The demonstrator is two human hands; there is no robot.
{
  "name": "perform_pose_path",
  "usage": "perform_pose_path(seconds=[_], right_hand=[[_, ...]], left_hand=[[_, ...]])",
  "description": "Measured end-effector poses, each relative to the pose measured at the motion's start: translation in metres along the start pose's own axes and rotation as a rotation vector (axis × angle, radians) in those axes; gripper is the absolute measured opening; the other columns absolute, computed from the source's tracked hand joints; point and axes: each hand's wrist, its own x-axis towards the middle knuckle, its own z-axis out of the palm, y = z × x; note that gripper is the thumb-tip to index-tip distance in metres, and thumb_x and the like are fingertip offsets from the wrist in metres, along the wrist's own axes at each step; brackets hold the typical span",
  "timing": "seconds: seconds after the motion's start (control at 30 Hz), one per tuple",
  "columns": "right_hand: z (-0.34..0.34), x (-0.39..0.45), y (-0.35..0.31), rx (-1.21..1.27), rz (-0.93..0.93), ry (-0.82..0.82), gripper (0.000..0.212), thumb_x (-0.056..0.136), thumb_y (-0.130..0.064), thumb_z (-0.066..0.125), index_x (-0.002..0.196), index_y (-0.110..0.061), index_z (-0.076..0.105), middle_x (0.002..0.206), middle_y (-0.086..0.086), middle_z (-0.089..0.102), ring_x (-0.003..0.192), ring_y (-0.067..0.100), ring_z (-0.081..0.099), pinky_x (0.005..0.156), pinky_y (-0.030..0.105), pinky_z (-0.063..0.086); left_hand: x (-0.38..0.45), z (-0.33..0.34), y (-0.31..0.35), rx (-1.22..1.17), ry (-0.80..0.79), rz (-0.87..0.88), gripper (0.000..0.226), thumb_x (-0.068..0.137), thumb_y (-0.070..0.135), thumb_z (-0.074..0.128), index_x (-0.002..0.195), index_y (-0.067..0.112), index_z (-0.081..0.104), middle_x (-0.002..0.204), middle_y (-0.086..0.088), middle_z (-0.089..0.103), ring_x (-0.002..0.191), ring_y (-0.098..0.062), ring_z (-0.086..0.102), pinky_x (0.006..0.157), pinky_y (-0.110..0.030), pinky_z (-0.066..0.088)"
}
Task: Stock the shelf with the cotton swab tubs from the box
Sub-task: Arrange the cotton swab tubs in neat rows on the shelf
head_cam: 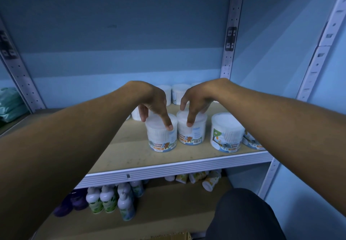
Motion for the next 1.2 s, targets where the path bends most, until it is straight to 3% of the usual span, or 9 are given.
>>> perform_pose_path(seconds=[0.1, 0.17, 0.27, 0.37, 0.5, 0.63, 0.93, 1.03, 1.2], right_hand=[[0.000, 0.002, 0.002, 0.014, -0.016, -0.001, 0.075, 0.070, -0.036, 0.090, 0.136, -0.030, 0.057, 0.122, -0.007, 0.051, 0.090, 0.013, 0.060, 0.082, 0.025, 0.055], [-0.001, 0.003, 0.004, 0.018, -0.027, -0.031, 0.077, 0.068, -0.033, 0.092, 0.135, -0.034, 0.055, 0.128, -0.004, 0.055, 0.099, 0.016, 0.061, 0.087, 0.027, 0.055], [-0.001, 0.001, 0.007, 0.060, -0.032, -0.067, 0.082, 0.070, -0.030, 0.091, 0.140, -0.036, 0.050, 0.140, -0.002, 0.051, 0.114, 0.020, 0.055, 0.098, 0.032, 0.053], [-0.001, -0.002, 0.006, 0.081, -0.016, -0.011, 0.083, 0.074, -0.049, 0.084, 0.146, -0.029, 0.047, 0.147, -0.003, 0.044, 0.107, 0.018, 0.051, 0.095, 0.029, 0.052], [0.004, 0.001, 0.001, 0.062, 0.026, 0.031, 0.086, 0.071, -0.060, 0.081, 0.143, -0.023, 0.052, 0.144, -0.002, 0.047, 0.104, 0.021, 0.059, 0.092, 0.032, 0.056], [0.004, 0.002, -0.003, 0.043, 0.031, 0.019, 0.084, 0.069, -0.053, 0.086, 0.141, -0.020, 0.055, 0.141, 0.000, 0.049, 0.106, 0.024, 0.064, 0.091, 0.034, 0.058], [0.000, -0.002, -0.002, 0.069, -0.007, -0.051, 0.089, 0.071, -0.035, 0.090, 0.148, -0.023, 0.046, 0.143, 0.000, 0.051, 0.117, 0.023, 0.056, 0.100, 0.036, 0.054], [0.001, -0.002, 0.001, 0.084, 0.002, -0.041, 0.094, 0.072, -0.043, 0.087, 0.151, -0.023, 0.040, 0.151, 0.000, 0.044, 0.130, 0.025, 0.051, 0.104, 0.038, 0.050], [0.007, 0.004, -0.001, 0.093, 0.023, -0.032, 0.083, 0.072, -0.051, 0.085, 0.143, -0.021, 0.053, 0.148, 0.000, 0.046, 0.128, 0.027, 0.053, 0.101, 0.039, 0.053]], left_hand=[[0.001, 0.001, 0.003, 0.029, 0.026, -0.037, 0.090, 0.050, 0.066, 0.088, 0.119, 0.016, 0.060, 0.104, -0.002, 0.063, 0.076, -0.026, 0.077, 0.086, -0.040, 0.060], [0.002, 0.002, 0.004, 0.040, 0.032, -0.066, 0.088, 0.050, 0.070, 0.086, 0.116, 0.017, 0.059, 0.092, 0.002, 0.064, 0.075, -0.026, 0.077, 0.088, -0.041, 0.059], [0.003, 0.002, 0.005, 0.019, 0.002, -0.079, 0.096, 0.051, 0.070, 0.085, 0.124, 0.017, 0.054, 0.117, -0.004, 0.064, 0.090, -0.030, 0.074, 0.083, -0.042, 0.061], [0.003, 0.001, 0.004, -0.003, -0.010, -0.049, 0.104, 0.057, 0.066, 0.085, 0.141, 0.019, 0.046, 0.139, -0.005, 0.053, 0.109, -0.030, 0.064, 0.084, -0.042, 0.061], [0.000, 0.002, 0.004, -0.017, -0.050, 0.004, 0.092, 0.062, 0.055, 0.088, 0.139, 0.021, 0.051, 0.136, -0.003, 0.056, 0.112, -0.029, 0.063, 0.086, -0.043, 0.061], [0.002, 0.004, 0.004, -0.030, -0.067, 0.008, 0.081, 0.063, 0.050, 0.090, 0.131, 0.020, 0.058, 0.131, -0.005, 0.060, 0.108, -0.031, 0.065, 0.083, -0.043, 0.061], [-0.001, 0.004, 0.003, -0.035, -0.044, 0.003, 0.084, 0.058, 0.052, 0.092, 0.128, 0.018, 0.060, 0.125, -0.006, 0.062, 0.102, -0.030, 0.067, 0.077, -0.044, 0.063], [-0.002, 0.003, 0.002, -0.058, -0.059, -0.004, 0.089, 0.059, 0.052, 0.091, 0.134, 0.019, 0.055, 0.131, -0.005, 0.058, 0.109, -0.030, 0.065, 0.081, -0.045, 0.062], [0.000, 0.005, 0.001, -0.084, -0.072, 0.004, 0.082, 0.061, 0.047, 0.092, 0.131, 0.020, 0.060, 0.129, -0.005, 0.060, 0.108, -0.031, 0.065, 0.078, -0.046, 0.062]])
